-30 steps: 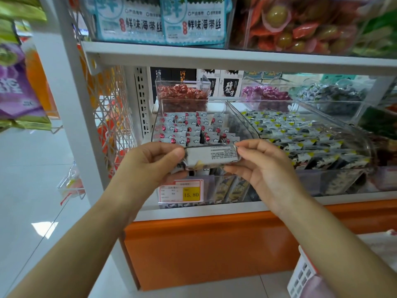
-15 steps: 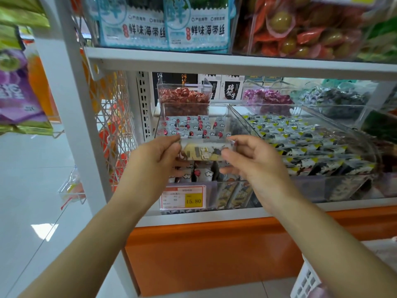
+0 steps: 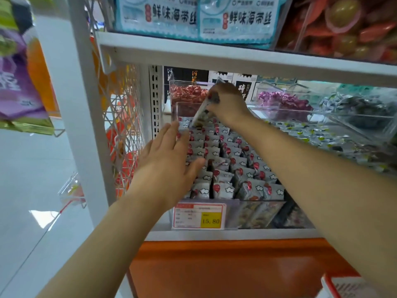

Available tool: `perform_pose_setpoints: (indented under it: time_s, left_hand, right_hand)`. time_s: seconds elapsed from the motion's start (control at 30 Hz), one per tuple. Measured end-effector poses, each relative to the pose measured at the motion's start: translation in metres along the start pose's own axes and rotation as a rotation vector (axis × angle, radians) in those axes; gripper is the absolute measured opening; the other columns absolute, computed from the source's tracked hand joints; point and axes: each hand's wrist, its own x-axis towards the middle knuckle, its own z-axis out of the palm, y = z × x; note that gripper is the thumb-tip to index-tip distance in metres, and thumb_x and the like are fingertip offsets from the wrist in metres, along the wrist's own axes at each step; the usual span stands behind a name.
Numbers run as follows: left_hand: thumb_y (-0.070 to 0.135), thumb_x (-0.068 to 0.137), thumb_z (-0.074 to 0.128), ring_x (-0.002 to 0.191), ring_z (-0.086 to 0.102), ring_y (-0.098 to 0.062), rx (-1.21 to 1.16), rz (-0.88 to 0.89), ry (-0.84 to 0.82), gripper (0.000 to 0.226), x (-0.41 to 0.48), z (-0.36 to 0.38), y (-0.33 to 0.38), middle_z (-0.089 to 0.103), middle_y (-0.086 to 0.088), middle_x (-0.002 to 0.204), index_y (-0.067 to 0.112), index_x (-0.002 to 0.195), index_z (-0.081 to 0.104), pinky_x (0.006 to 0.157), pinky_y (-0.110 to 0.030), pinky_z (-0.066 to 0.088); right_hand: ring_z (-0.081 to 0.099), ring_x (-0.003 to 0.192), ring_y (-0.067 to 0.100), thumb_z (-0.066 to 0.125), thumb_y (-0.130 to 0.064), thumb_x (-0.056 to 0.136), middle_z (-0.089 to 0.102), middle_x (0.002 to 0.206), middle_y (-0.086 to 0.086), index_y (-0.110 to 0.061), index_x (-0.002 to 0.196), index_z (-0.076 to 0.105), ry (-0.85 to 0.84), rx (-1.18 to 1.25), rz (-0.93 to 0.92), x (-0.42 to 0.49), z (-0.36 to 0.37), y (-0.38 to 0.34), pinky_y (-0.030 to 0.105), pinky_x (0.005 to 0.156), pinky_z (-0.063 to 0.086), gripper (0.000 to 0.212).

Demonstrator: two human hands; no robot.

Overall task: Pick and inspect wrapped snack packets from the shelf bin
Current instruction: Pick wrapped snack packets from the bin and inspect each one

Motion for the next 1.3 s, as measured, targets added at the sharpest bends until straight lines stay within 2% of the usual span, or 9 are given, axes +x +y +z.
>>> perform_pose_setpoints:
  time_s: [0.17,0.27,0.43,0.7,0.83,0.93,1.13,1.23,1.3]
  left_hand:
    - [0.058,0.091,0.030,0.143,-0.010,-0.011,-0.047,0.002,-0.025,0.069,-0.002,-0.002,0.000,-0.006,0.004,0.158,0.022,0.149,0.017,0.114,-0.033,0.001]
    - [0.057,0.091,0.031,0.142,-0.010,-0.009,-0.076,-0.001,-0.024,0.068,-0.002,-0.002,0.002,-0.007,0.005,0.158,0.022,0.148,0.019,0.111,-0.028,-0.002]
    - [0.056,0.092,0.034,0.142,-0.009,-0.010,-0.082,-0.001,-0.018,0.067,-0.001,0.001,0.002,-0.005,0.003,0.158,0.020,0.147,0.022,0.106,-0.025,-0.005]
    - [0.052,0.092,0.040,0.142,-0.007,-0.012,-0.115,0.004,-0.023,0.064,-0.002,0.002,-0.001,-0.004,0.004,0.157,0.021,0.146,0.025,0.113,-0.031,0.003]
    - [0.052,0.092,0.041,0.143,-0.006,-0.014,-0.116,-0.006,-0.034,0.064,-0.001,0.003,-0.001,-0.004,0.004,0.157,0.020,0.146,0.026,0.115,-0.035,0.006]
    - [0.052,0.091,0.042,0.143,-0.006,-0.013,-0.149,-0.008,-0.035,0.064,-0.001,0.002,-0.001,-0.002,0.006,0.157,0.022,0.145,0.027,0.115,-0.035,0.007]
    - [0.048,0.094,0.038,0.143,-0.006,-0.011,-0.109,0.011,0.063,0.058,-0.008,-0.006,0.001,0.006,0.005,0.158,0.024,0.146,0.026,0.115,-0.035,-0.003]
    - [0.038,0.094,0.043,0.140,0.011,-0.014,-0.108,0.057,0.248,0.051,-0.018,-0.015,0.011,0.026,0.002,0.153,0.019,0.141,0.038,0.114,-0.030,0.005]
    - [0.036,0.094,0.045,0.135,0.019,-0.015,-0.144,0.061,0.312,0.048,-0.026,-0.019,0.018,0.034,0.002,0.149,0.017,0.138,0.043,0.110,-0.025,0.012]
  right_hand:
    - [0.056,0.092,0.019,0.058,-0.014,0.089,0.060,0.097,0.006,-0.006,0.096,0.063,-0.286,-0.158,-0.067,0.012,0.028,-0.003,0.031,0.086,0.045,0.012]
    - [0.058,0.108,0.024,0.053,-0.023,0.093,0.066,0.113,0.005,-0.014,0.099,0.068,-0.452,-0.225,-0.064,0.014,0.038,-0.002,0.041,0.101,0.041,0.019]
    - [0.058,0.105,0.025,0.052,-0.011,0.092,0.063,0.110,0.009,-0.014,0.095,0.064,-0.182,-0.173,0.064,0.037,0.044,0.008,0.044,0.097,0.046,0.013]
    - [0.048,0.107,0.026,0.068,-0.022,0.081,0.055,0.107,0.008,-0.009,0.099,0.065,-0.186,-0.575,-0.011,0.042,0.070,0.005,0.041,0.093,0.044,0.022]
    - [0.057,0.100,0.026,0.063,-0.019,0.086,0.059,0.105,0.011,-0.005,0.099,0.062,-0.155,-0.385,0.091,0.045,0.058,0.007,0.041,0.091,0.050,0.019]
    - [0.058,0.099,0.026,0.055,-0.015,0.092,0.059,0.104,0.011,-0.003,0.106,0.056,0.003,-0.189,0.179,0.041,0.040,0.002,0.037,0.087,0.051,0.018]
    - [0.046,0.069,0.005,0.047,-0.012,0.096,0.048,0.080,-0.005,-0.006,0.092,0.052,0.373,0.217,0.185,-0.022,-0.015,-0.014,0.002,0.056,0.035,0.009]
    - [0.059,0.083,0.025,0.048,-0.010,0.096,0.055,0.096,0.009,-0.017,0.079,0.041,0.347,0.480,0.295,-0.065,-0.038,-0.011,0.026,0.067,0.051,0.020]
    - [0.062,0.073,0.025,0.048,-0.008,0.096,0.060,0.100,0.016,-0.018,0.079,0.042,0.258,0.674,0.387,-0.098,-0.054,-0.009,0.033,0.060,0.053,0.020]
